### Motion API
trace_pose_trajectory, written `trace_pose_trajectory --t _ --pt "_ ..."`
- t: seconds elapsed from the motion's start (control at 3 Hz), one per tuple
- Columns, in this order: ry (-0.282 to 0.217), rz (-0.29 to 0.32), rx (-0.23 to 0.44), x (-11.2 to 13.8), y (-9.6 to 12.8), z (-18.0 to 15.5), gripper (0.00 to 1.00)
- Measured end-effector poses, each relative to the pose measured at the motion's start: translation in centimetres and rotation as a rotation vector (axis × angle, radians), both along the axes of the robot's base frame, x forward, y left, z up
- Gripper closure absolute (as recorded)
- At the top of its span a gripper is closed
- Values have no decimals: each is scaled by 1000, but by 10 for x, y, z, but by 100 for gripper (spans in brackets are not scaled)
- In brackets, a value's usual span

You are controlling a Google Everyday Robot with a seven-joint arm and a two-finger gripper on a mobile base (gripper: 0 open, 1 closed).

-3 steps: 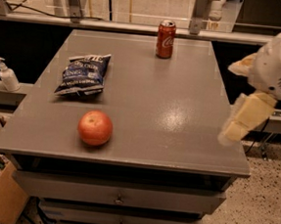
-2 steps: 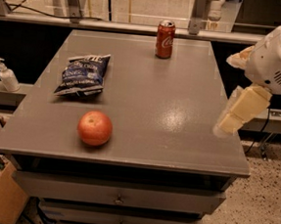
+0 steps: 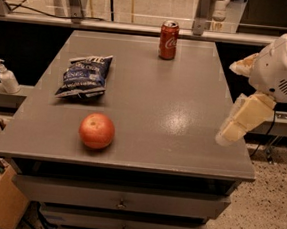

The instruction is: Move blue chip bag near coke can

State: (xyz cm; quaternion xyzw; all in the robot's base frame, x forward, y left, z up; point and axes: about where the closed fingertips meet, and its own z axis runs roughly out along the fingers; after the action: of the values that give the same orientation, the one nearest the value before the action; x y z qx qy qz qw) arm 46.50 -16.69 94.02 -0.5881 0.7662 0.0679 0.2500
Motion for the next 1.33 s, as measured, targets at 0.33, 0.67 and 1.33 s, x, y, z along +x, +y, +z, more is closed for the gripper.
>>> trace_pose_trajectory --t 0.33,0.67,1.33 --pt "13 6 89 9 24 -13 0" --pt "13 -5 200 32 59 -23 0" --pt "-35 -31 355 89 134 -39 0"
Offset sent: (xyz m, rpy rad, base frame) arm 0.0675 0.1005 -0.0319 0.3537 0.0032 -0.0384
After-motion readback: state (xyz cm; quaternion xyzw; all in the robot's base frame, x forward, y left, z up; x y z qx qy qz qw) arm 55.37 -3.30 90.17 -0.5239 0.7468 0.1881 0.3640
